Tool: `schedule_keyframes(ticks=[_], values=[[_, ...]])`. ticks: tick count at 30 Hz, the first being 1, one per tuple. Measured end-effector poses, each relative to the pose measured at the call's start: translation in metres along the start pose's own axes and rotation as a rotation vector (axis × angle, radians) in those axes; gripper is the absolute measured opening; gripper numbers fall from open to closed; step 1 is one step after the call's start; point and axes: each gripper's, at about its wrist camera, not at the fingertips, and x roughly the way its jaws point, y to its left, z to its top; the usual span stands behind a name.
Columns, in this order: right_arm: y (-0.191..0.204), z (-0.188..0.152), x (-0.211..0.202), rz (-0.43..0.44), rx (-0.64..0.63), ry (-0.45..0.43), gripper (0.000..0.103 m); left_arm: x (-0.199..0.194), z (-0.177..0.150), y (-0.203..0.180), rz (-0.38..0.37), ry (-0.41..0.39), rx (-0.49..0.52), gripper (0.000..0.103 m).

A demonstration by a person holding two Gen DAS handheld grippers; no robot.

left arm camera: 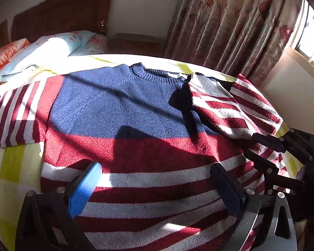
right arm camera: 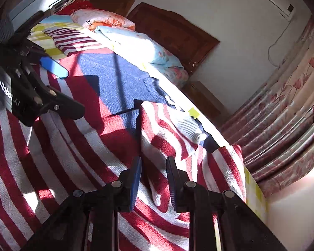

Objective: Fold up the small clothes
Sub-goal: 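Grasp the striped sleeve near its grey cuff with the right gripper, then fold the held sleeve across the sweater body with the right gripper and release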

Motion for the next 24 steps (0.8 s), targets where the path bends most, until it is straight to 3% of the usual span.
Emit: schedule_keyframes(ticks=[3, 6, 11, 15, 21, 23, 24], values=[[0.0, -0.023, -0.015, 0.016, 0.076, 0.009, 0.025, -0.002, 0.003, -0.001, -0.028, 0.008, -0.021, 0.103], [-0.023, -0.038, -0.031, 0.044, 0.187, 0.001, 0.025, -0.003, 0.02, -0.013, -0.126, 0.014, -0.044, 0.103], [-0.032, -0.057, -0.027, 0.051, 0.296, 0.029, 0.025, 0.012, 0.08, -0.076, -0.108, 0.004, 0.083, 0.103], [-0.029, -0.053, -0.022, 0.021, 0.288, 0.042, 0.025, 0.065, 0.125, -0.128, -0.064, 0.129, 0.15, 0.103], [-0.028, -0.051, -0.016, 0.005, 0.293, 0.064, 0.025, 0.136, 0.129, -0.156, 0.095, 0.26, 0.202, 0.103], [-0.03, -0.051, -0.015, 0.004, 0.298, 0.067, 0.025, 0.125, 0.126, -0.155, 0.084, 0.192, 0.21, 0.103], [-0.031, -0.051, -0.015, 0.004, 0.301, 0.068, 0.025, 0.113, 0.127, -0.149, 0.007, 0.154, 0.171, 0.103]])
